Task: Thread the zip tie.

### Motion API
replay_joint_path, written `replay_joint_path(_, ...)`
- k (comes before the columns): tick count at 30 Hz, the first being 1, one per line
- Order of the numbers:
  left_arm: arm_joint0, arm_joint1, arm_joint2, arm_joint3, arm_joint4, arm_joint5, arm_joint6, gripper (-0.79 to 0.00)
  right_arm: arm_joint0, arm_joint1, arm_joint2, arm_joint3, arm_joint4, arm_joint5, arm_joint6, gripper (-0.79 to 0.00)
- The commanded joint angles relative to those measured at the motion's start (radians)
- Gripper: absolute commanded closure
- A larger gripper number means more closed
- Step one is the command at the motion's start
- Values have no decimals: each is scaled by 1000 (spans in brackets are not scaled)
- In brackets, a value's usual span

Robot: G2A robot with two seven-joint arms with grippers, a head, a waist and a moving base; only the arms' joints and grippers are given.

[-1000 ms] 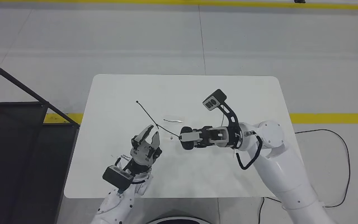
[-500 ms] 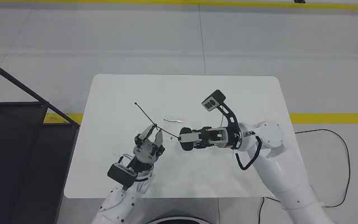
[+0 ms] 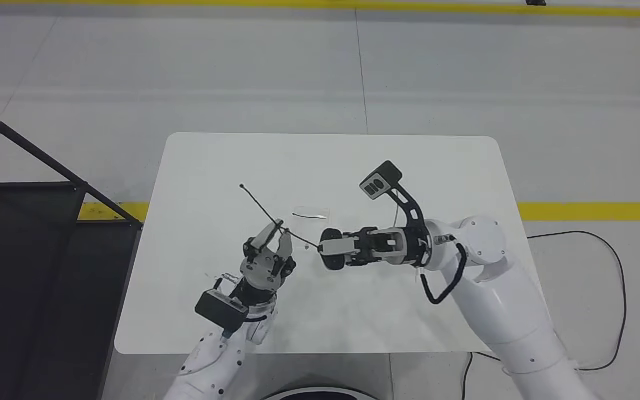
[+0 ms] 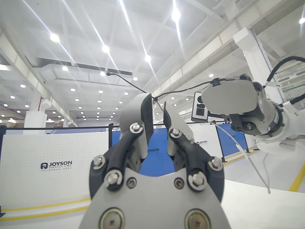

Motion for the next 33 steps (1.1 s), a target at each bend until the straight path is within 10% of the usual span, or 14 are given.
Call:
replay_joint_path(1, 0, 0, 0, 0, 0, 1, 0, -172, 0, 0, 0, 0, 0, 0, 0, 0)
replay_joint_path(13, -1, -3, -1, 1, -1, 1, -2, 0, 0, -3, 3, 1, 0, 2, 5, 0)
replay_joint_path(33, 22, 16, -36, 27, 131, -18, 48, 0, -30, -3, 79, 1, 148, -53, 43, 0)
